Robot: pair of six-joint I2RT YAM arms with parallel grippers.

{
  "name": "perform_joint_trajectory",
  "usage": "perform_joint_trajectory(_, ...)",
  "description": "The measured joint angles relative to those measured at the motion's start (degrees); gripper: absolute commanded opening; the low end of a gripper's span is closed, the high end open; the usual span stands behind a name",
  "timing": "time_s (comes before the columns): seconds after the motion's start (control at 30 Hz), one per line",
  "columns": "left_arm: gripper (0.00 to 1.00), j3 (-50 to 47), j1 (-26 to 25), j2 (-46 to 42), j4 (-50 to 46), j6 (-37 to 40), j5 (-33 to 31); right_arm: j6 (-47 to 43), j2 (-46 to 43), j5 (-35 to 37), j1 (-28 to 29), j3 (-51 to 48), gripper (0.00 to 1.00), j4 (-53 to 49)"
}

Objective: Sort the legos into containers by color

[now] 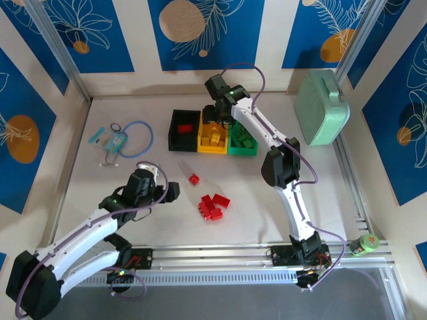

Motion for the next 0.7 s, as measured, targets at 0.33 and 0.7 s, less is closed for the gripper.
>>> perform_joint_trajectory(0.33,0.84,4.04,-0.17,14.78,3.41,3.06,4.66,1.36,-18.10,-1.55,1.33,-34.80,0.74,10.60)
perform_joint_trajectory(0.7,0.82,14.14,-2.12,29.14,5.62,7.76,5.84,5.22,-31.93,-1.92,1.11,-57.37,0.73,21.18)
